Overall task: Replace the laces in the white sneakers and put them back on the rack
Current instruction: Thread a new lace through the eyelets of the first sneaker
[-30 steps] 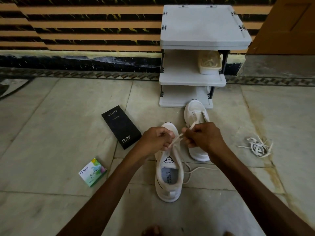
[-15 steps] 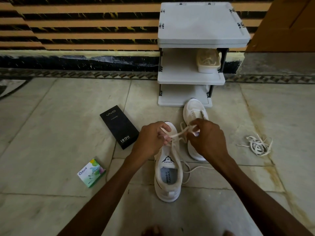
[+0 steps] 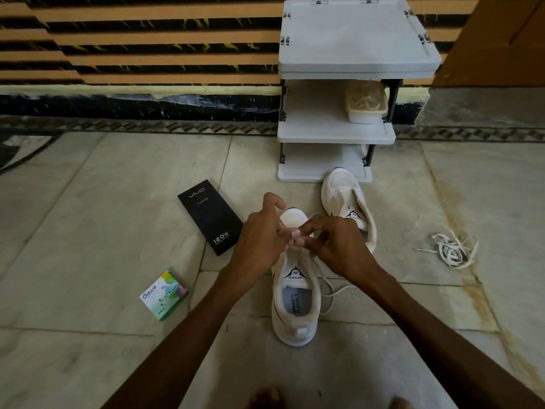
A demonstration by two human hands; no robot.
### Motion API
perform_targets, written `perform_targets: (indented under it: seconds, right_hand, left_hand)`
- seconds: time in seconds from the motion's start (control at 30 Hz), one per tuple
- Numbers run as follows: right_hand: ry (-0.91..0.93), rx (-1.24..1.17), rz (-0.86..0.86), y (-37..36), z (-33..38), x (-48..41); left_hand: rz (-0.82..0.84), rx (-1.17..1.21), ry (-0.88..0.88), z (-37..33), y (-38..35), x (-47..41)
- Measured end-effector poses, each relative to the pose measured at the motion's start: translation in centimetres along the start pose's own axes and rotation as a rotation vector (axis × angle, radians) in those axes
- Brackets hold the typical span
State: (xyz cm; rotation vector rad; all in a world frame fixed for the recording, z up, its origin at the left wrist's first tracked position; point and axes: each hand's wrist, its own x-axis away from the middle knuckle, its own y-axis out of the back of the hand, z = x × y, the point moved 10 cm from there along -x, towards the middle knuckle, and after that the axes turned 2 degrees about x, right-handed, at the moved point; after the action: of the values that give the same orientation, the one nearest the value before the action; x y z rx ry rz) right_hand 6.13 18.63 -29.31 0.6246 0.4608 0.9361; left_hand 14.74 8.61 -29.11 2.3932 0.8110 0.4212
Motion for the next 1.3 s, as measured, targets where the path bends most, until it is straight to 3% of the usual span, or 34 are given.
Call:
perform_targets:
  seconds: [0.27, 0.37, 0.47, 0.67, 0.87, 1.07, 1.2, 1.3]
  right_hand:
    - [-0.136, -0.1, -0.035, -0.4, -1.8, 0.4]
    - [-0.17, -0.028, -0.061, -1.0, -2.7, 0.9]
    - [-0.197, 0.053, -0.056, -2.0, -3.0, 1.4]
    - [-0.211, 0.153, -0.016, -4.1, -2.6, 1.7]
    - [-0.229, 0.202, -0.057, -4.9, -2.5, 1.6]
    - [-0.206, 0.277, -0.027, -5.0, -2.3, 0.8]
    - [-0.136, 0.511, 0.075, -5.8, -0.8, 0.2]
    - [-0.124, 0.554, 0.116, -6.1, -0.6, -0.1]
  left_hand:
    - [-0.032, -0.012, 0.019, 1.8, 0.1, 0.2]
    - [0.139, -0.163, 0.084, 4.4, -1.8, 1.2]
    - [0.252, -0.166, 0.148, 6.7, -3.7, 2.5]
    - [0.107, 0.015, 0.273, 8.0, -3.5, 3.0]
    - [0.128, 0.251, 0.434, 9.6, -3.6, 3.1]
    - [0.168, 0.262, 0.399, 9.3, -3.7, 3.0]
    - [0.183, 0.096, 0.355, 9.0, -3.9, 2.4]
    - [0.184, 0.05, 0.335, 8.9, -3.9, 2.3]
